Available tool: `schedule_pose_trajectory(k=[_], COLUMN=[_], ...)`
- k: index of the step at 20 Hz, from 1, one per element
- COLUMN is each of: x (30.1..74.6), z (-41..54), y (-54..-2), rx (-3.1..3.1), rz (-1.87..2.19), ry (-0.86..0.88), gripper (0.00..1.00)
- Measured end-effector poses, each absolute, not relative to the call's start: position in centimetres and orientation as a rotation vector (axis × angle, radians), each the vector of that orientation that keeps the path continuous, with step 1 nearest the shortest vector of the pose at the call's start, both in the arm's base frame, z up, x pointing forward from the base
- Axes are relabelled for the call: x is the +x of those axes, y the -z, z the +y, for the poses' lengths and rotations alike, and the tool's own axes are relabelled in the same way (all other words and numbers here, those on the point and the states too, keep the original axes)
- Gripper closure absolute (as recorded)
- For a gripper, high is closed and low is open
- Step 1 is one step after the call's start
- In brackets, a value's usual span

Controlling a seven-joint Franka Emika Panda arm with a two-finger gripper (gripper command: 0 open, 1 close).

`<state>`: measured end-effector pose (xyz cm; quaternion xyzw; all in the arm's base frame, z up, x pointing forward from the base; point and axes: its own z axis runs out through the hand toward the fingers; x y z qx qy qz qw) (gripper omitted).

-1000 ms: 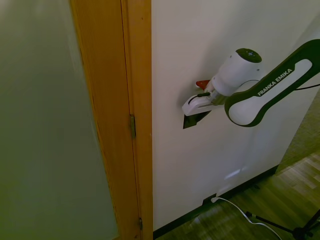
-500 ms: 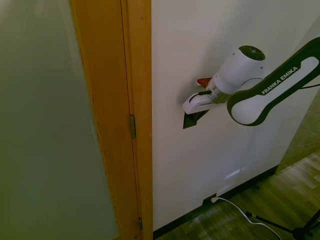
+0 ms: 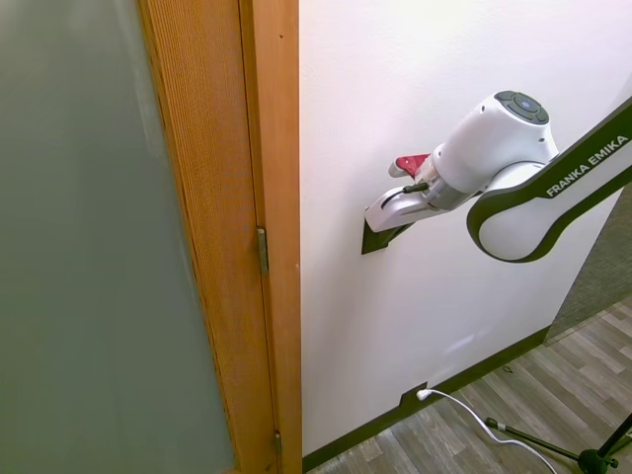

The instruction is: Turn on the light

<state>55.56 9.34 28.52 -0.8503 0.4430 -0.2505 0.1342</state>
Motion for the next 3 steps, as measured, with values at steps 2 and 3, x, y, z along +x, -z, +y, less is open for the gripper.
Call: schedule_pose_trajectory(k=[2,3], x=[54.3,53.4], z=[8.8,8.4], y=[-27.2,-26.6], rx=[-2.475,-2.467], rz=[1.269,1.267], ry=[0.716,0.721], gripper=[0.00,0.00])
